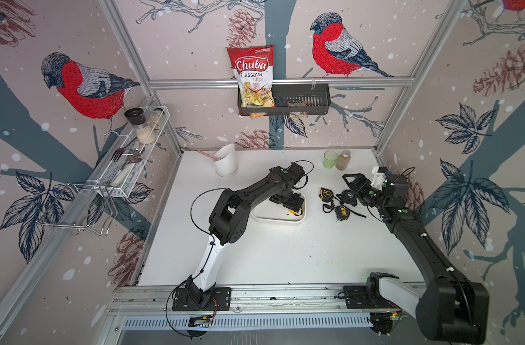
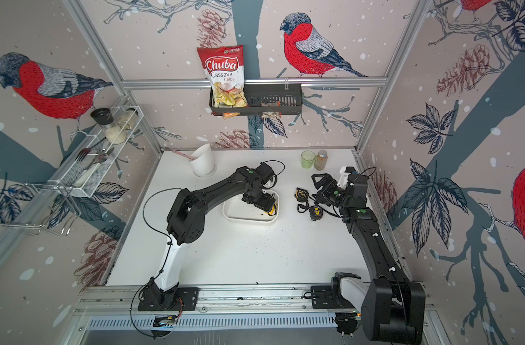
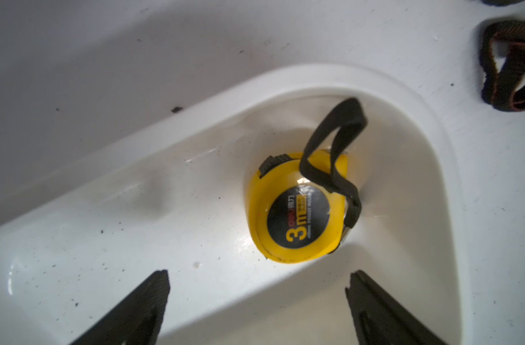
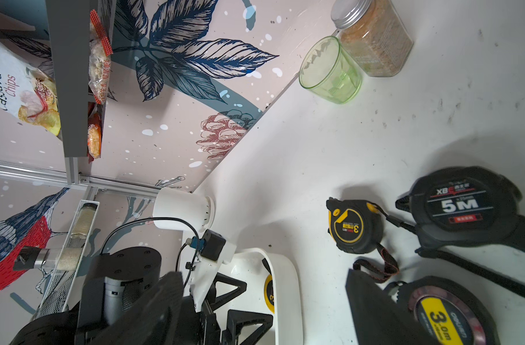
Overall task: Take the tape measure out of the storage box
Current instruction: Pick up the tape measure from the storage box.
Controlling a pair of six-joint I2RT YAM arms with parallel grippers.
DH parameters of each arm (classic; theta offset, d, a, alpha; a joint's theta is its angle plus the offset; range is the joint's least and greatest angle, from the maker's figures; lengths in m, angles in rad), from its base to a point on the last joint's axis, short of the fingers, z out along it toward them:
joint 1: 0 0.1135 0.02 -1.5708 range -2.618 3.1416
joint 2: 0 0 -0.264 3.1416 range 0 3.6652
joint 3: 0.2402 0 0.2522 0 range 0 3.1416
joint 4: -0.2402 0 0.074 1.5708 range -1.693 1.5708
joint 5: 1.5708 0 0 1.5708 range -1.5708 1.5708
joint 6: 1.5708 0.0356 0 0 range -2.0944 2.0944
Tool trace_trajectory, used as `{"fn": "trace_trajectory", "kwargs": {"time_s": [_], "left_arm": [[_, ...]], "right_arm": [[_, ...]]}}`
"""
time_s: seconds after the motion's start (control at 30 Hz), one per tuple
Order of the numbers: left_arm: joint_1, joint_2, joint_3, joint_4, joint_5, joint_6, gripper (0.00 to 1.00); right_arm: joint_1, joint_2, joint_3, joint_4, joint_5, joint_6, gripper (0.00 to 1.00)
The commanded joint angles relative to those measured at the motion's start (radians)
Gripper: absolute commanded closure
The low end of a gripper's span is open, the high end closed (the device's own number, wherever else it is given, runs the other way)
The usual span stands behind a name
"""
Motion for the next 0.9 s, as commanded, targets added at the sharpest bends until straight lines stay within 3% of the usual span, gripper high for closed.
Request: {"fn": "trace_trajectory", "kwargs": {"time_s": [0.0,0.7,0.8,0.87], "left_arm": [[-0.007,0.011,-0.005,0.029,0.023,0.014,0.03],[-0.024,0.07,-0.05,0.178,-0.049,-0.042,0.04],[-0.024,0.065,-0.052,0.18,-0.062,-0.043,0.11],[-0.024,0.051,-0.062,0.188,-0.065,-0.044,0.22]], "right_arm": [[0.002,-0.007,-0.008,0.048,-0.013,0.023,0.09],[0.001,-0.012,-0.048,0.115,-0.027,0.081,0.1],[0.001,-0.008,-0.05,0.115,-0.032,0.08,0.15],[0.001,-0.004,-0.053,0.118,-0.037,0.082,0.18]]}}
